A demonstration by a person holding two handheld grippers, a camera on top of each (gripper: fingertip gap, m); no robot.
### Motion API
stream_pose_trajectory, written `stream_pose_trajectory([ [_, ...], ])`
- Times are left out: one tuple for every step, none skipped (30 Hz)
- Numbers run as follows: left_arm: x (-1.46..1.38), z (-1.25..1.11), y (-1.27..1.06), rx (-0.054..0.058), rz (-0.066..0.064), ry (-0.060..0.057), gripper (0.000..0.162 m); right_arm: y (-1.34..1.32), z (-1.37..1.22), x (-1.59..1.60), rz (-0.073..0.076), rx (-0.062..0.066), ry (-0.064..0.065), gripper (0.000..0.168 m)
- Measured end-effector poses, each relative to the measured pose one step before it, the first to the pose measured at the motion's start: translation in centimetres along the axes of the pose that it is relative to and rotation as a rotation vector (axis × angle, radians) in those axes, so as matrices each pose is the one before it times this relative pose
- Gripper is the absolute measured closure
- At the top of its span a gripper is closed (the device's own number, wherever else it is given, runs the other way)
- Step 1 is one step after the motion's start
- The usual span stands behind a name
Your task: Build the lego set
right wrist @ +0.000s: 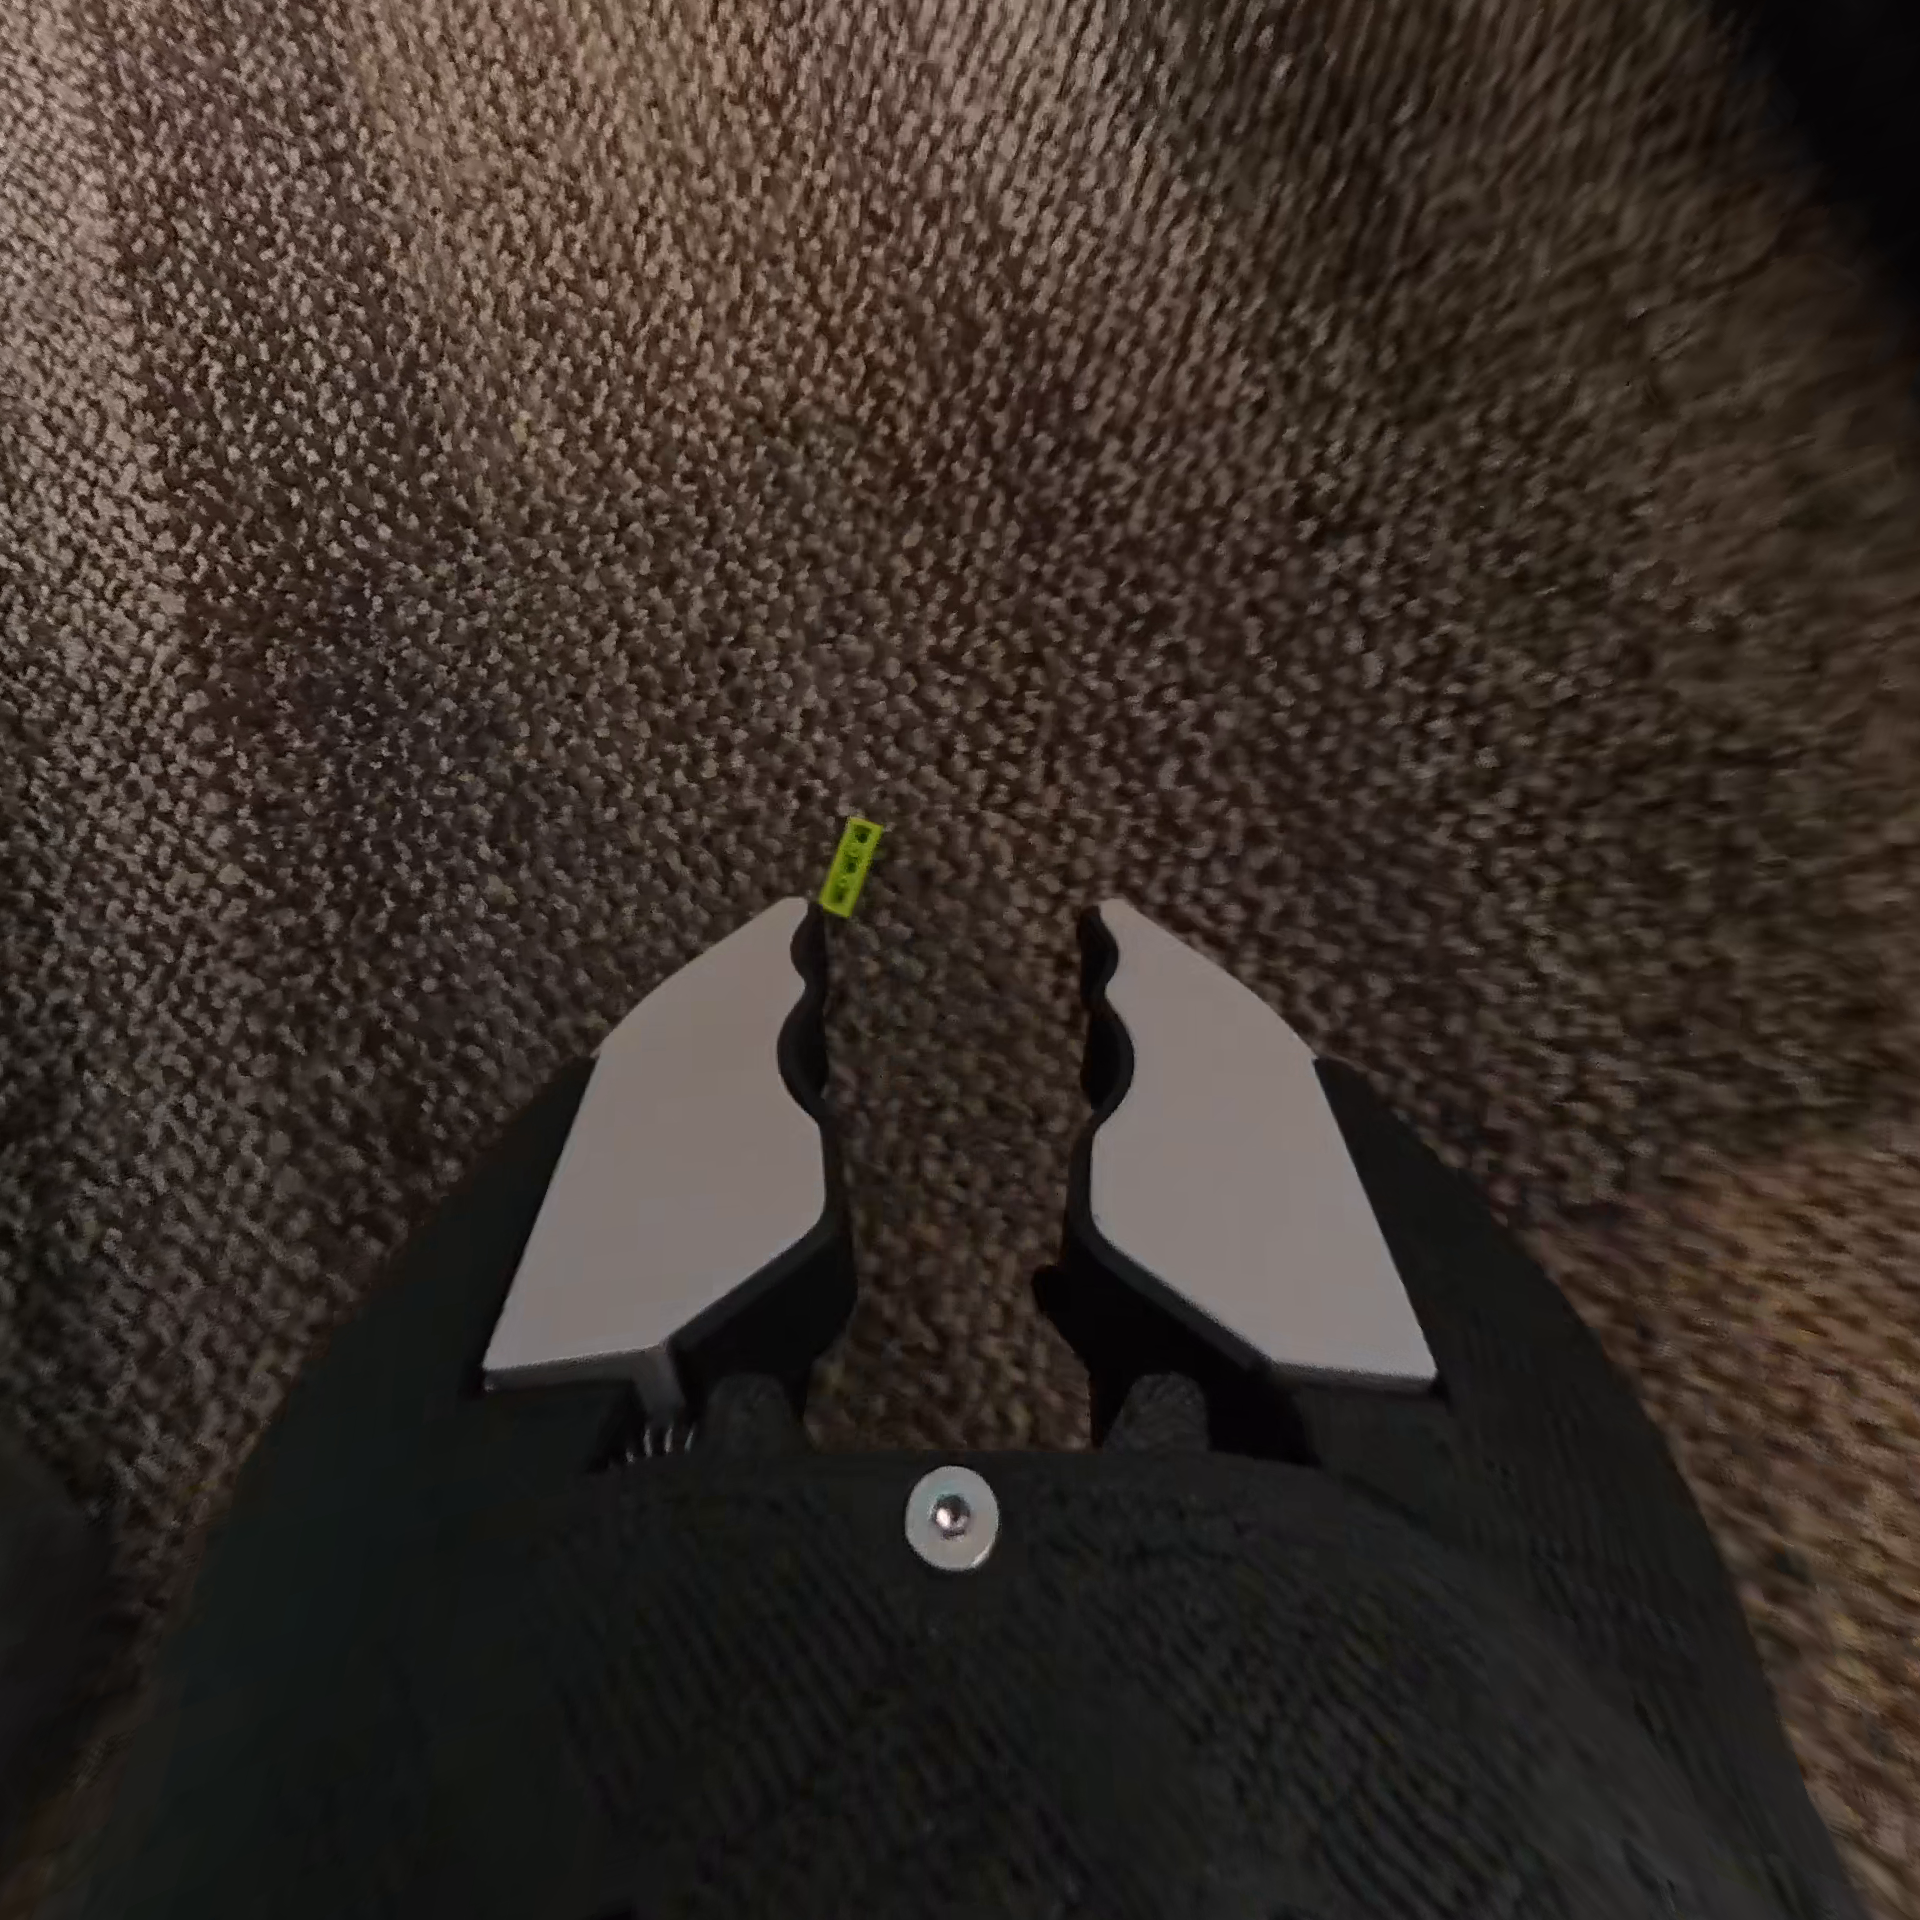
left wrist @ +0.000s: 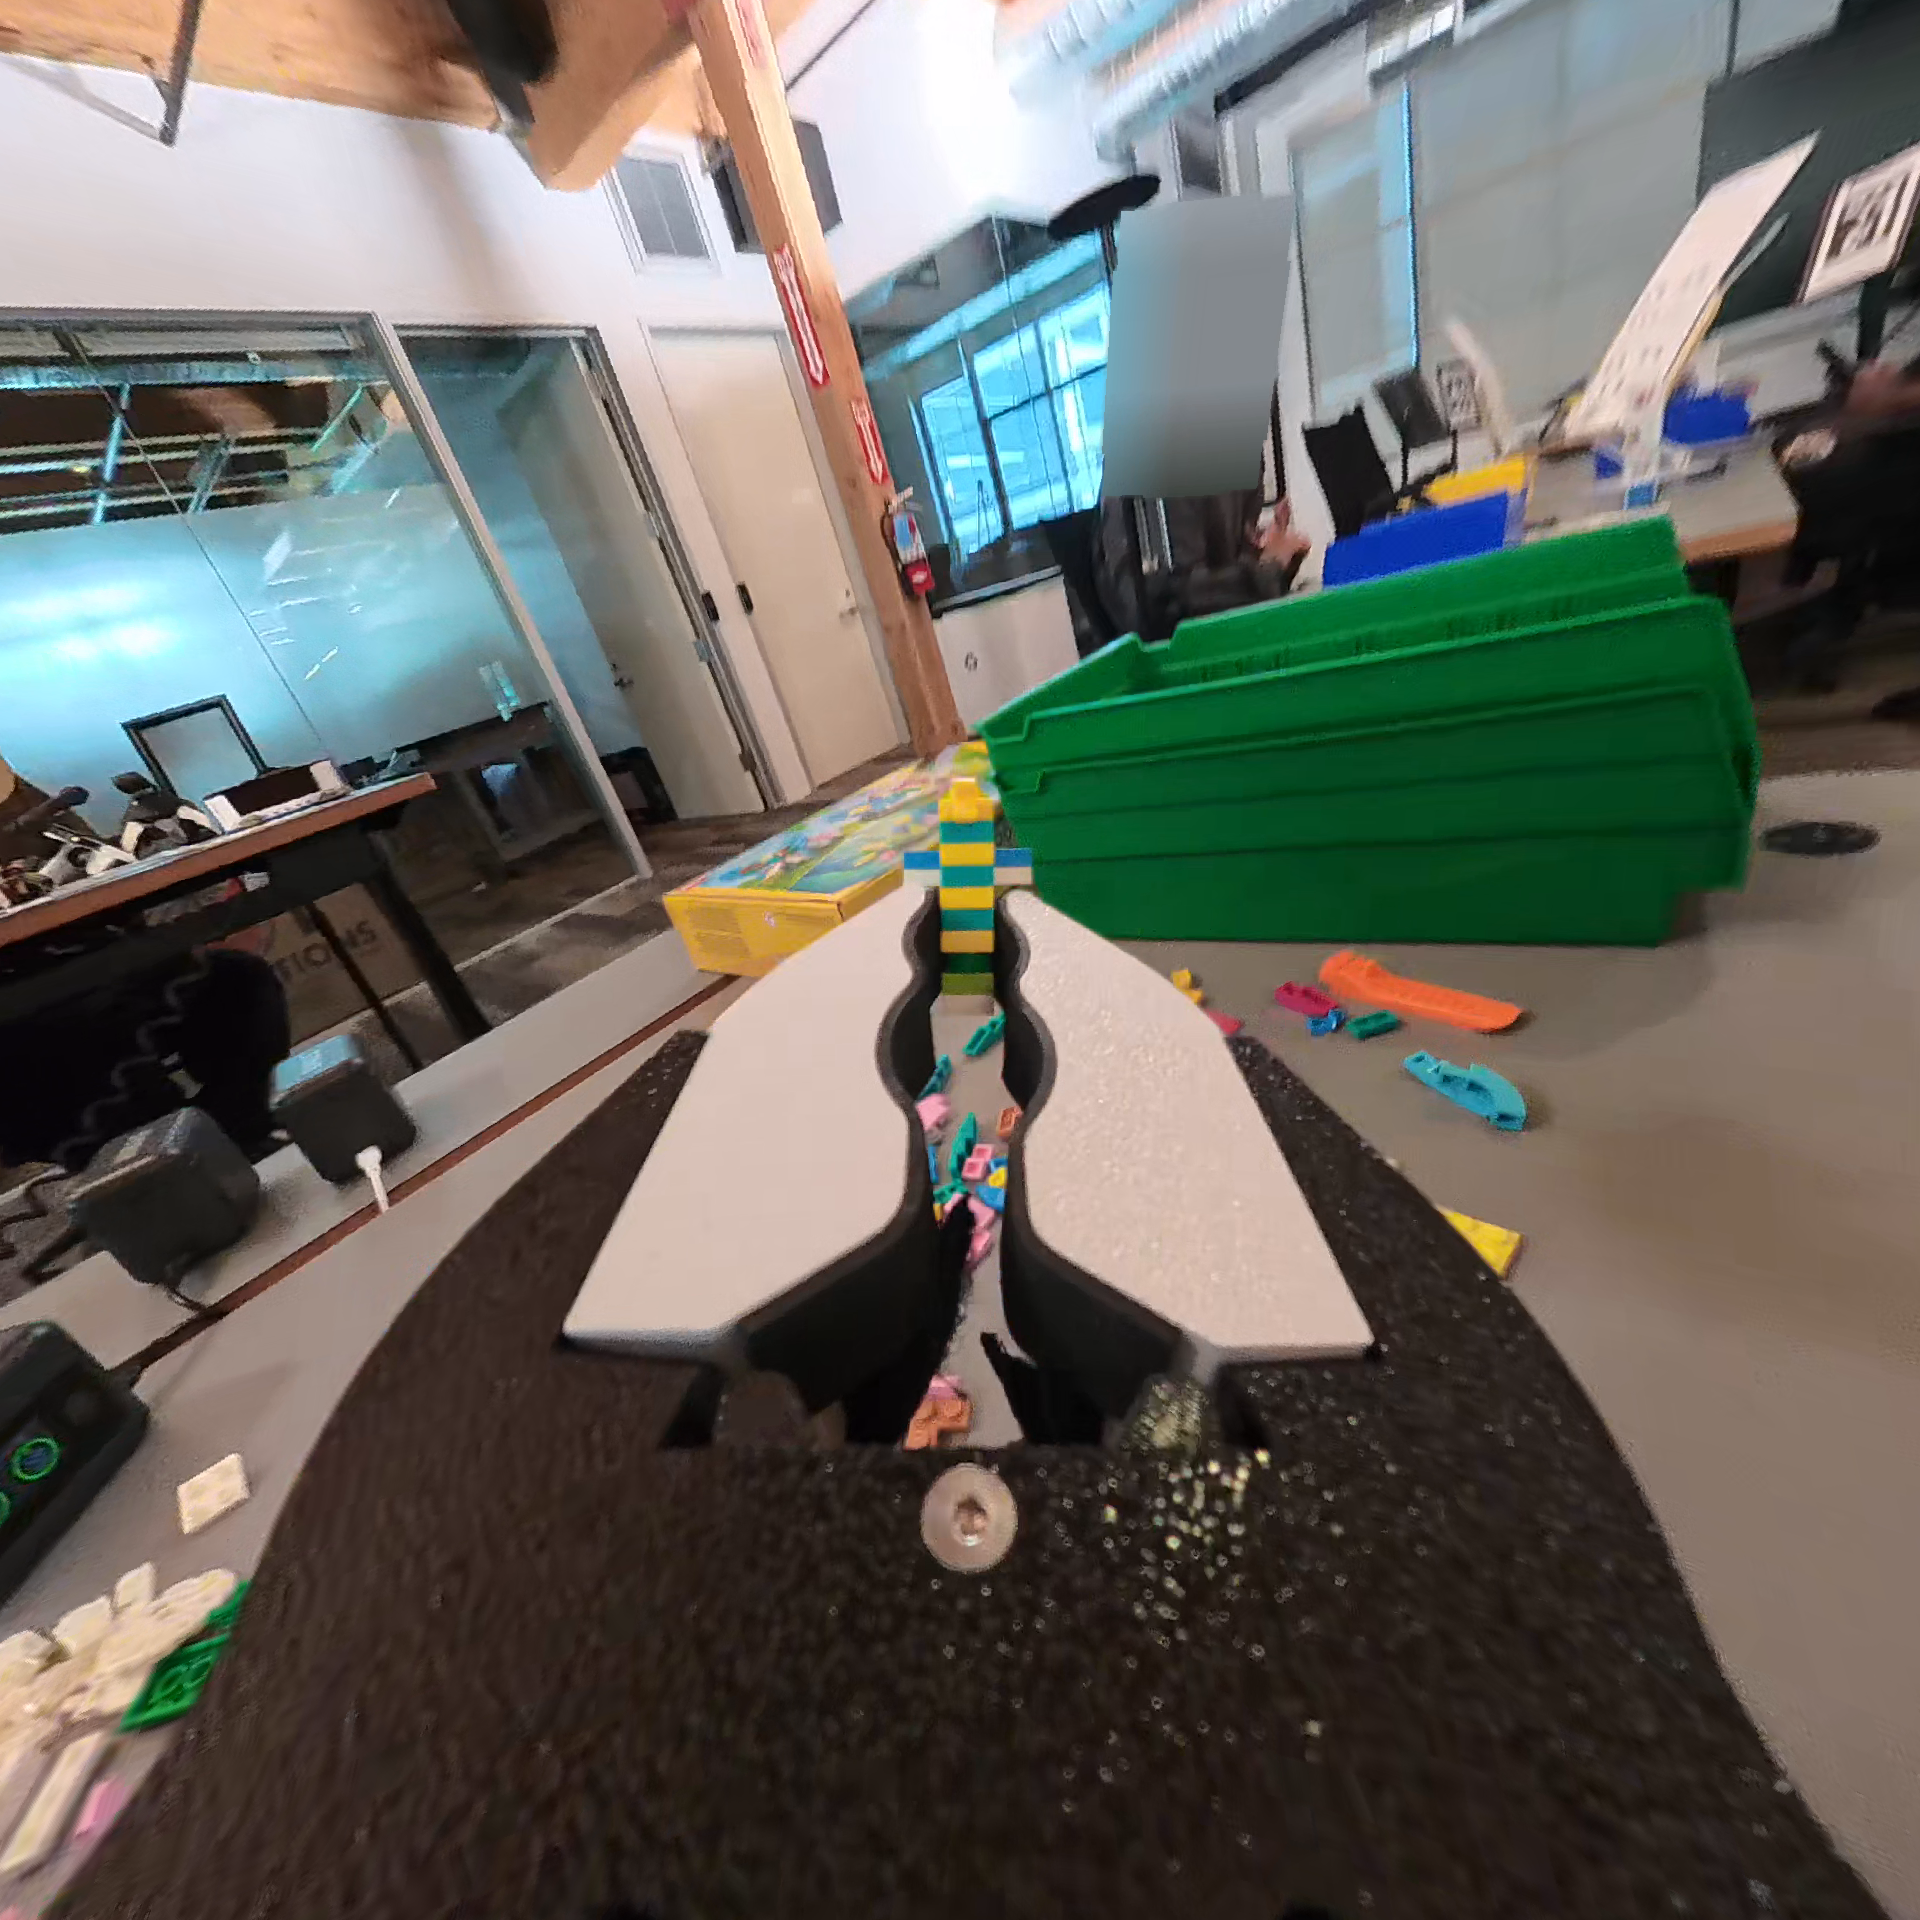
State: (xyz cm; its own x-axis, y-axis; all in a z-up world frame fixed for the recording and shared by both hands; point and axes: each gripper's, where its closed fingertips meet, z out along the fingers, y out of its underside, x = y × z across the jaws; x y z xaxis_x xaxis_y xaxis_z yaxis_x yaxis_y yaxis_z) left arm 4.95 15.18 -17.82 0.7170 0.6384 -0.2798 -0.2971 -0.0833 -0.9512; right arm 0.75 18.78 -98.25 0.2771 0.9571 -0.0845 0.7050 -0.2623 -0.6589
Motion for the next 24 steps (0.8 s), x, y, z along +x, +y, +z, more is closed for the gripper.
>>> stream_pose_trajectory([
  [0.213, 0.307, 0.176, -0.0269, 0.0206, 0.0014, 0.154, -0.121, 0.574, -0.541, 0.0296, -0.0032, -0.0121, 0.123],
  [0.006, 0.243, 0.144, -0.0199, 0.0135, -0.0066, 0.154, -0.181, 0.537, -0.629, 0.0295, 0.0, -0.0233, 0.125],
  [-0.15, 0.179, 0.138, -0.0119, 0.0038, -0.0115, 0.154, -0.065, 0.545, -0.413, 0.0208, -0.0043, -0.0131, 0.125],
  [-0.301, 0.143, 0.226, -0.0107, -0.0066, -0.0159, 0.154, 0.092, 0.549, -0.055, 0.0156, -0.0129, 0.0006, 0.126],
  [-0.374, 0.064, 0.296, -0.0101, -0.0161, -0.0162, 0.154, 0.128, 0.506, 0.212, 0.0179, -0.016, 0.0092, 0.126],
  [-0.461, 0.016, 0.271, -0.0086, -0.0168, -0.0194, 0.154, 0.113, 0.465, 0.338, 0.0199, -0.0155, 0.0118, 0.128],
  [-0.444, 0.008, 0.217, -0.0071, -0.0149, -0.0185, 0.154, 0.088, 0.419, 0.144, 0.01, -0.0148, -0.0009, 0.132],
  [-0.302, 0.045, 0.171, -0.0077, -0.0063, -0.0114, 0.154, 0.135, 0.397, -0.168, -0.0095, -0.0173, -0.0147, 0.136],
  [-0.196, 0.069, 0.109, -0.0076, 0.0049, -0.0055, 0.154, 0.173, 0.375, -0.253, -0.023, -0.0194, -0.0117, 0.136],
  [-0.085, 0.075, 0.066, -0.0062, 0.0134, -0.002, 0.154, 0.114, 0.313, -0.259, -0.0215, -0.0149, -0.0075, 0.137],
  [0.013, 0.085, 0.012, -0.0034, 0.0146, 0.0015, 0.154, 0.063, 0.24, -0.181, -0.0182, -0.0101, -0.0018, 0.137],
  [0.104, 0.107, 0.035, -0.004, 0.0149, 0.0048, 0.154, 0.075, 0.226, 0.073, -0.0208, -0.0071, 0.0153, 0.138],
  [0.149, 0.126, 0.073, -0.006, 0.0159, 0.0068, 0.154, 0.301, 0.286, 0.098, -0.021, -0.0172, 0.0175, 0.138],
  [0.139, 0.114, 0.057, -0.005, 0.0132, 0.0075, 0.154, 0.217, 0.213, 0.035, -0.0272, -0.0094, 0.0168, 0.137],
  [0.03, 0.098, 0.042, -0.0029, 0.0093, 0.003, 0.154, -0.054, 0.049, 0.078, -0.038, 0.0095, 0.0243, 0.139],
  [-0.045, 0.046, 0.061, -0.0014, 0.0071, 0.0003, 0.154, 0.038, 0.055, 0.04, -0.035, 0.0056, 0.024, 0.14],
  [-0.078, 0.006, 0.13, -0.0021, 0.0024, -0.0012, 0.154, -0.023, 0.018, -0.054, -0.0194, 0.0103, 0.0099, 0.141],
  [-0.07, -0.017, 0.159, -0.0015, -0.0017, -0.0015, 0.154, -0.002, -0.006, -0.055, -0.0018, 0.0115, -0.0026, 0.142],
  [-0.081, -0.04, 0.209, -0.0028, -0.0008, -0.0016, 0.154, -0.008, -0.003, 0.044, -0.0005, 0.0098, -0.0055, 0.144],
  [-0.059, -0.074, 0.222, -0.0035, 0.0008, -0.0003, 0.154, 0.025, -0.041, 0.148, -0.0036, 0.0038, -0.0063, 0.15],
  [-0.025, -0.095, 0.172, -0.0025, 0.0053, 0.0037, 0.154, 0.088, -0.139, 0.204, 0.0138, 0.0013, -0.0155, 0.156],
  [-0.087, -0.136, 0.092, 0.0015, 0.0092, 0.0018, 0.154, 0.103, -0.328, 0.327, 0.0424, 0.0078, -0.0205, 0.162],
  [-0.15, -0.171, -0.008, 0.0083, 0.004, 0.0005, 0.154, 0.014, -0.583, 0.654, 0.0453, 0.0189, -0.0046, 0.162],
  [-0.246, -0.201, -0.044, 0.0085, -0.0108, -0.0018, 0.154, -0.268, -0.761, 0.862, 0.0212, 0.0334, 0.0073, 0.162],
])
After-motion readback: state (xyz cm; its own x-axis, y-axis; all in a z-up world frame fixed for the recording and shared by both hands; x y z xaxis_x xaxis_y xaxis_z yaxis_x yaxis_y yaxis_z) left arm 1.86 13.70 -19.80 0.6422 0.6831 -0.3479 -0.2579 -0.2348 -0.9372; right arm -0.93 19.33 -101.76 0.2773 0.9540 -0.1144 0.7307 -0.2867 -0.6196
